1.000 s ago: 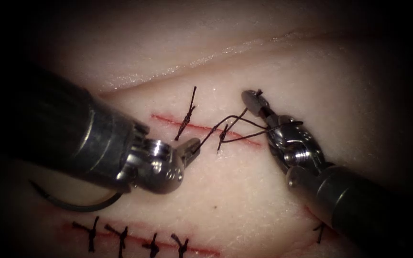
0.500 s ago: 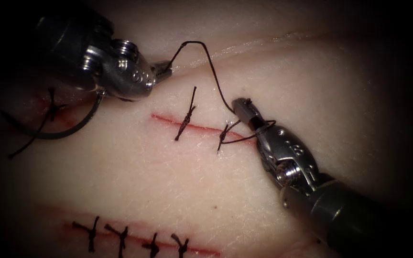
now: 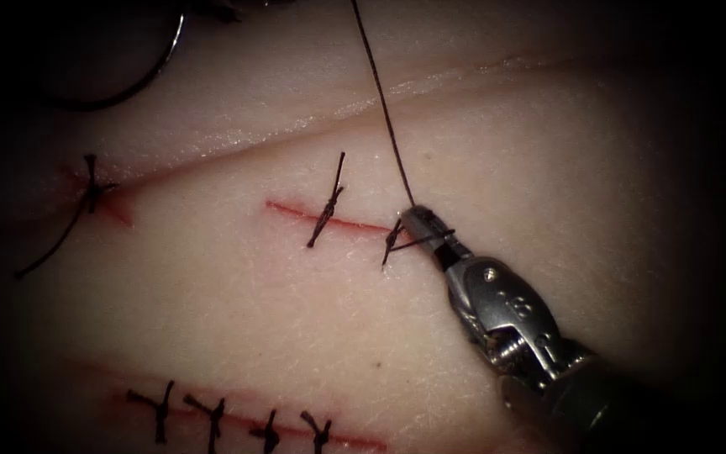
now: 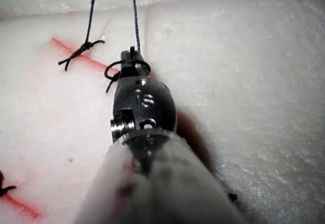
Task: Wound Closure
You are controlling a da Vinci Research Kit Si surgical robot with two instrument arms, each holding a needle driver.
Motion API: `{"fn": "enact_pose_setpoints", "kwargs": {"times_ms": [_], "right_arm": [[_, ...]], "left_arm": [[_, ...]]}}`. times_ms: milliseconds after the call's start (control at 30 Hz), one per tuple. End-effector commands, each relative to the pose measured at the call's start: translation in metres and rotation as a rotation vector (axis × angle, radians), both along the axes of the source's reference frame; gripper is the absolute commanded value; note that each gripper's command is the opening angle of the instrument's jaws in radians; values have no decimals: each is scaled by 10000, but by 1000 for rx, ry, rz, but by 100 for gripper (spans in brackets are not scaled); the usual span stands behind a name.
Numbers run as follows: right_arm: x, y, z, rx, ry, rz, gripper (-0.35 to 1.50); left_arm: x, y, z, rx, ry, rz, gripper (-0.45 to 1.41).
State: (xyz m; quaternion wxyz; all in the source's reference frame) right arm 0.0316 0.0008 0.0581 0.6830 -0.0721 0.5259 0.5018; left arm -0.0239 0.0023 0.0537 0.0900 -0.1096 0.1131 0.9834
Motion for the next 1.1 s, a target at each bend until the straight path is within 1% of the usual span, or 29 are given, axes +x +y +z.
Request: {"fn": "enact_pose_setpoints", "kwargs": {"times_ms": [33, 100, 133, 333, 633, 867, 1100], "right_arm": [[9, -8, 10, 2, 7, -21, -35], [9, -14, 13, -4, 2, -43, -35], [9, -19, 15, -4, 6, -57, -35], [11, -37, 17, -17, 3, -106, -35], [24, -59, 16, -30, 10, -172, -35], [37, -70, 18, -36, 0, -217, -35], [36, -82, 27, -36, -7, -238, -35]], "left_arm": [[-1, 8, 7, -6, -10, -13, -45], [2, 25, 7, -14, -22, -31, -45], [7, 46, 6, -31, -37, -57, -45], [17, 90, 2, -91, -76, -138, -45], [25, 127, 4, -123, -92, -200, -45], [38, 170, 19, -199, -75, -245, -45], [50, 191, 34, -242, -54, -276, -45]]}}
